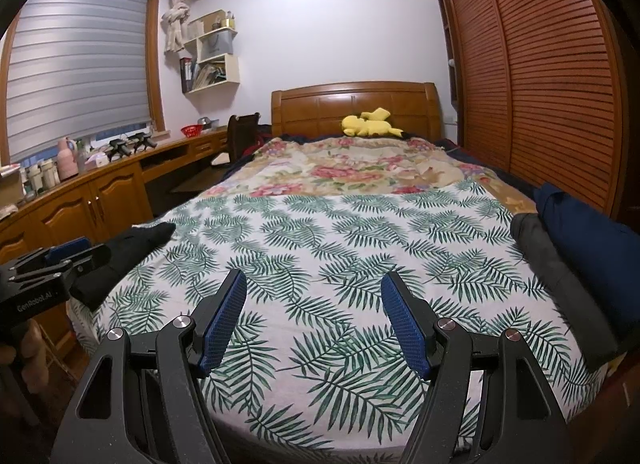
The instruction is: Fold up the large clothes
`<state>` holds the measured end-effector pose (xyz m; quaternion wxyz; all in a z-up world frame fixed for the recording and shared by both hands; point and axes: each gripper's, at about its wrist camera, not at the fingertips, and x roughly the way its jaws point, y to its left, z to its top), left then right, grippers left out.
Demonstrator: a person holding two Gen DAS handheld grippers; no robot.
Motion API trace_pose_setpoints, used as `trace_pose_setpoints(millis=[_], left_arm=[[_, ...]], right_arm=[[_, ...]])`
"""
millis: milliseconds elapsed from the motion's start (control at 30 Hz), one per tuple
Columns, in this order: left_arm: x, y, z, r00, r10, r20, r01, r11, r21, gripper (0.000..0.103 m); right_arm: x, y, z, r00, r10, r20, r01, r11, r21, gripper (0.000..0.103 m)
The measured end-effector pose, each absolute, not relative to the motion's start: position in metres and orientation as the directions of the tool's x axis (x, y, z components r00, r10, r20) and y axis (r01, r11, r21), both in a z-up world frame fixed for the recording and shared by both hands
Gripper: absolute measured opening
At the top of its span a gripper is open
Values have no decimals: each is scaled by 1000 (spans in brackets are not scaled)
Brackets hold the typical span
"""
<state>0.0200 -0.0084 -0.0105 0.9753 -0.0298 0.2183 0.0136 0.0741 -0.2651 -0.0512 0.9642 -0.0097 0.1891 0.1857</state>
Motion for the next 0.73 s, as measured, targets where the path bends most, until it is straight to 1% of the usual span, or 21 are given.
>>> trace_pose_setpoints(millis=[733], left_arm=[[23,-11,-16,905,16,-425,-41,998,-50,56]], right_arm=[[73,-264,-55,860,357,-365,-365,930,51,72]])
